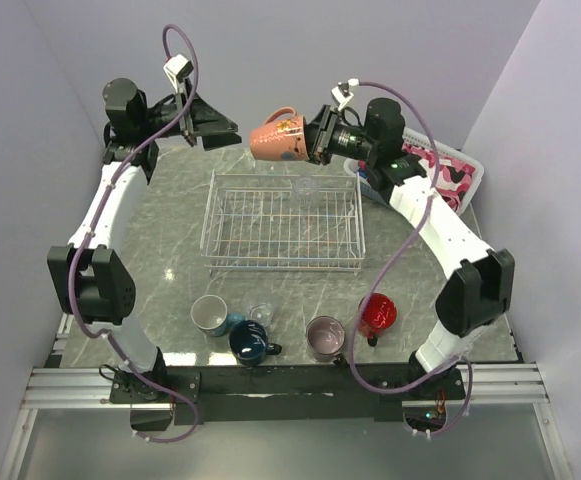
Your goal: Load the cups into the dish rack
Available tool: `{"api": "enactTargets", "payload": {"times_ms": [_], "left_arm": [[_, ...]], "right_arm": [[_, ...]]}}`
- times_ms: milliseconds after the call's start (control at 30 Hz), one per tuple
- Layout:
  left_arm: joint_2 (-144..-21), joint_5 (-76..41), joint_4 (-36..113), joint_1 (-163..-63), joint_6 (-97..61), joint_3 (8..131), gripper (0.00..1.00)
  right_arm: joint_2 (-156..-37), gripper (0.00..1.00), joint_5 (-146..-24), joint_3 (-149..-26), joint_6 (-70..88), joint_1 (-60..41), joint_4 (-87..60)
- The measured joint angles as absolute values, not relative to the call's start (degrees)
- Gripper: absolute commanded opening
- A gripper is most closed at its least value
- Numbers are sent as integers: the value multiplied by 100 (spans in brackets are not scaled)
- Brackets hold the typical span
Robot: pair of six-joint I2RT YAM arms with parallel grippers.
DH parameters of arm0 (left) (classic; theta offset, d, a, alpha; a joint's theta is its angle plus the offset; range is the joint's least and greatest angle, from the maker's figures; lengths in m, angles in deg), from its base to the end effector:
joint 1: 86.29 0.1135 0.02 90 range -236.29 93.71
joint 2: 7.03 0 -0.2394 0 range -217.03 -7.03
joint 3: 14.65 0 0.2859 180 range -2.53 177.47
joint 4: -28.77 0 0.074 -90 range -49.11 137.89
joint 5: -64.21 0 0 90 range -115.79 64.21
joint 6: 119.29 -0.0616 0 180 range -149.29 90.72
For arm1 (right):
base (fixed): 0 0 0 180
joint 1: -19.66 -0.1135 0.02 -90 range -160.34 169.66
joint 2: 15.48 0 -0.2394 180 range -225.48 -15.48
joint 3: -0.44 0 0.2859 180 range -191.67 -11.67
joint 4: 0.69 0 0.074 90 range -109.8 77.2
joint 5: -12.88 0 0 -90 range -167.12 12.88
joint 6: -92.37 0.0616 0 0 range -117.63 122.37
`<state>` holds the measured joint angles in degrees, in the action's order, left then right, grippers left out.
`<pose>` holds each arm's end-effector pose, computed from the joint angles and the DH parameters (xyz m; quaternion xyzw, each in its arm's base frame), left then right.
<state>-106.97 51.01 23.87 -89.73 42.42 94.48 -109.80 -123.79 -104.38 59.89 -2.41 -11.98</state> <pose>0.4246 -0.0856 0.4164 0.1349 0.6738 -0.6796 0.2568 0.3867 0.2051 0.4027 -0.0659 0.7074 0.6294 0.3149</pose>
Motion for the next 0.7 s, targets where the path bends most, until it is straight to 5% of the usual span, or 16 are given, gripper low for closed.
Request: {"api": "enactTargets", "payload": {"times_ms": [700], "left_arm": [[-10148,5085,3104,-9502,3748,9269,96]], "right_arm": [[-11662,0,-12884,-10235,7350,-258,1020]]}}
